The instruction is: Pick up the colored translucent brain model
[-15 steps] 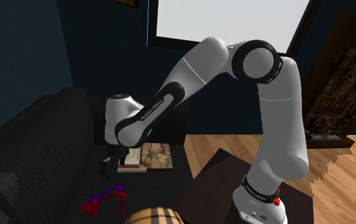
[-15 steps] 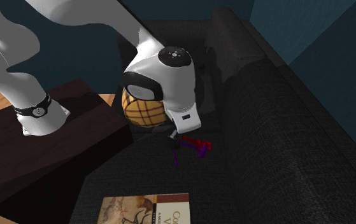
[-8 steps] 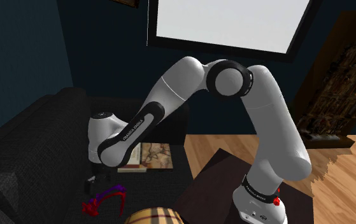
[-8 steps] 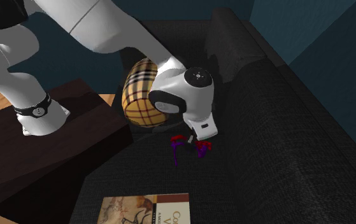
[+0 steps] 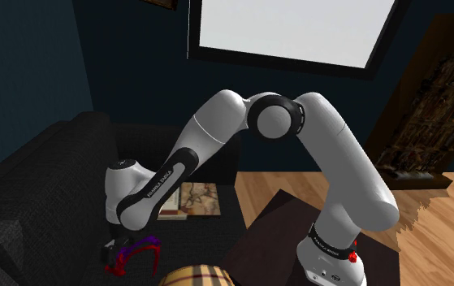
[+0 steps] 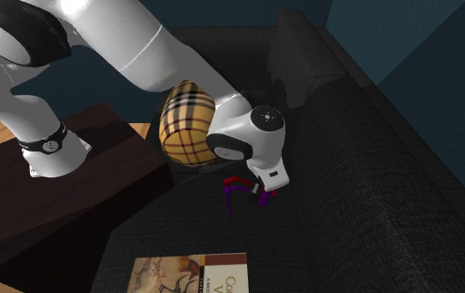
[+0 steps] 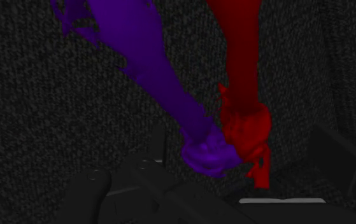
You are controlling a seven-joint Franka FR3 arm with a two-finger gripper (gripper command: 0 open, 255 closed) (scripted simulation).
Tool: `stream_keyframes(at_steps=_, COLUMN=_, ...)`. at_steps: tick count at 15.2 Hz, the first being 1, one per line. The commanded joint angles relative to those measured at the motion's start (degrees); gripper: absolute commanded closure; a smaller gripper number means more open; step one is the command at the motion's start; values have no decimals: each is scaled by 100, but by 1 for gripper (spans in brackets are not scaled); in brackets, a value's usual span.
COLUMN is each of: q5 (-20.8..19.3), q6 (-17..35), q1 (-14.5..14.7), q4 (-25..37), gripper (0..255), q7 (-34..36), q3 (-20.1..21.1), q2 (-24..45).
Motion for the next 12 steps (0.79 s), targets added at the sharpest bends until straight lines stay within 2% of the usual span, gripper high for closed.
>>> stream_keyframes(at_steps=1, q5=-19, q6=68, q1=24, q4=90, gripper=0, q7=-9, q3=-27, q2=158)
stream_keyframes(at_steps=4, q5=-32, q6=124, q1=41, q4=142, gripper=0, q7=-15, q3=-45, q2=265)
stream_keyframes(at_steps=5, q5=-32, q6=124, q1=49, q4=145, gripper=255, q7=-7, q3=-45, q2=267)
stream_keyframes(at_steps=12, q5=-31, q6=122, q1=45, q4=136, gripper=255, q7=-9, q3=-44, q2=257)
